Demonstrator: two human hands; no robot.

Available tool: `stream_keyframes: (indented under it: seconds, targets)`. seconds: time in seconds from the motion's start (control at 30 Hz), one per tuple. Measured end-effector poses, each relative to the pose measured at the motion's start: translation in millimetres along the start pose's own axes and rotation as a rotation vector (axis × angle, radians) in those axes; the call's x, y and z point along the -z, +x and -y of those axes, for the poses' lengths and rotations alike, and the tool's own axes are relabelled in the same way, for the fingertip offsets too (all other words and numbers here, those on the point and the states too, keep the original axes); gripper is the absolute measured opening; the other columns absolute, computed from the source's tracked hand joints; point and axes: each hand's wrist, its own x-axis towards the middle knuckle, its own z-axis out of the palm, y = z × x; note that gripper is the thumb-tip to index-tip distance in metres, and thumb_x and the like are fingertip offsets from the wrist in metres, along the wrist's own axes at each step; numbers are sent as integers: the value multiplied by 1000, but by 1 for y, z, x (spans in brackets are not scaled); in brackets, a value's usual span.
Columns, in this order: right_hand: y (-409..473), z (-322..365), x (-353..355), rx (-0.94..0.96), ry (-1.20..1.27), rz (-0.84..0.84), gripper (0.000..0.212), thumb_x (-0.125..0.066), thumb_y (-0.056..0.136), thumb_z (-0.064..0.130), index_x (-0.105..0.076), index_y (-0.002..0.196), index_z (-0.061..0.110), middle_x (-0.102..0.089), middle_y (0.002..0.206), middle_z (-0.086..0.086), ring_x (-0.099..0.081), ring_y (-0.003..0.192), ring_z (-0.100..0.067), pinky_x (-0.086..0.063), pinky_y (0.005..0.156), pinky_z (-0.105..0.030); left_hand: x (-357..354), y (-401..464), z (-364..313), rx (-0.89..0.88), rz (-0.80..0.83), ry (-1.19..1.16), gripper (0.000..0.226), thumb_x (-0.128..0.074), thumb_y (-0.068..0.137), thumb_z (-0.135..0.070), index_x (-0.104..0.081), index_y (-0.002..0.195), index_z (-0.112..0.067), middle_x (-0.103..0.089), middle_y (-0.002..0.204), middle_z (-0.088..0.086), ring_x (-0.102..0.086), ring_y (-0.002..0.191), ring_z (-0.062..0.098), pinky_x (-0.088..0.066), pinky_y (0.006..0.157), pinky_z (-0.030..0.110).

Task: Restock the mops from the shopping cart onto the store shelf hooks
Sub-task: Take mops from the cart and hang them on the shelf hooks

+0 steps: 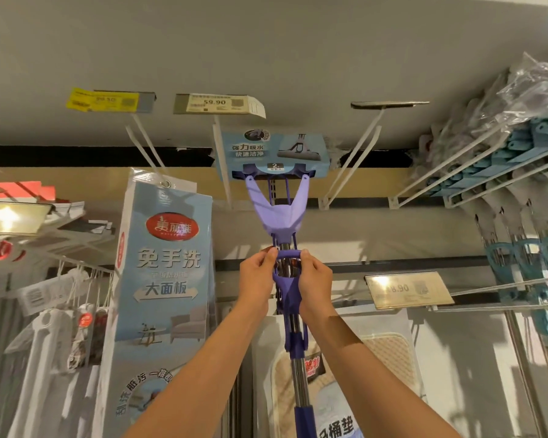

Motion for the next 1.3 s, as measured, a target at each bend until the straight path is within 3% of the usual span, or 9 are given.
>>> stream_keyframes:
  seconds: [0.17,0.27,0.37,0.47,0.7,0.83,0.93,1.13,1.3]
  targets:
    - [11,-11,2,-22,5,-12,35,-48,106,24,-69,83,7,-59,63,-2,-56,60,-20,-49,62,-34,-2,13,11,68,23,-27,22,-53,104,-18,-71,92,-15,-64,83,5,-55,79,20,-48,80,34]
    - [17,-22,3,-25,-28,-25,36,-48,106,26,-70,85,7,-61,69,-5,-55,66,-22,-47,65,-34,-2,17,21,64,25,-17,24,-52,104,-13,-71,90,-15,-66,81,3,-55,78,18,-47,77,29]
    - [23,-34,4,-46,-34,-20,36,-49,105,26,-71,81,13,-69,76,-9,-61,73,-27,-54,74,-43,-2,19,30,74,29,-21,25,-52,103,-12,-70,88,-18,-69,84,2,-59,78,15,-48,77,27]
    - [26,-44,6,-58,-47,-2,34,-47,106,26,-72,87,14,-71,80,-11,-65,74,-29,-55,75,-43,1,20,37,97,43,-25,21,-53,104,-15,-71,92,-17,-70,86,2,-61,76,14,-50,74,25]
    - [35,-60,8,-45,-117,-9,30,-44,107,29,-70,96,18,-71,93,-11,-66,81,-26,-54,72,-34,2,28,49,166,78,52,15,-55,102,-17,-69,104,-20,-72,104,6,-66,99,27,-53,97,44]
    - [42,-61,9,-25,-118,-15,28,-46,106,29,-68,91,21,-71,88,-10,-68,82,-30,-57,80,-43,-2,35,50,180,99,46,18,-53,103,-14,-72,104,-15,-74,99,7,-67,100,32,-52,100,49]
    - [47,-63,13,-40,-117,-9,30,-46,106,30,-69,93,18,-71,88,-13,-69,81,-33,-58,82,-48,-5,36,54,190,105,47,19,-54,103,-15,-71,96,-21,-75,100,9,-69,103,33,-51,102,51]
    - [47,-74,20,-48,-147,37,31,-43,107,32,-68,97,18,-71,89,-12,-68,78,-26,-57,80,-41,-6,32,62,235,72,57,15,-56,101,-18,-69,99,-25,-73,106,6,-67,106,29,-48,105,51]
    - [47,-75,19,-154,-116,108,32,-42,107,33,-68,100,18,-72,95,-15,-68,83,-27,-54,73,-33,0,30,62,249,56,99,15,-53,103,-19,-68,101,-21,-71,97,4,-66,94,22,-51,100,43]
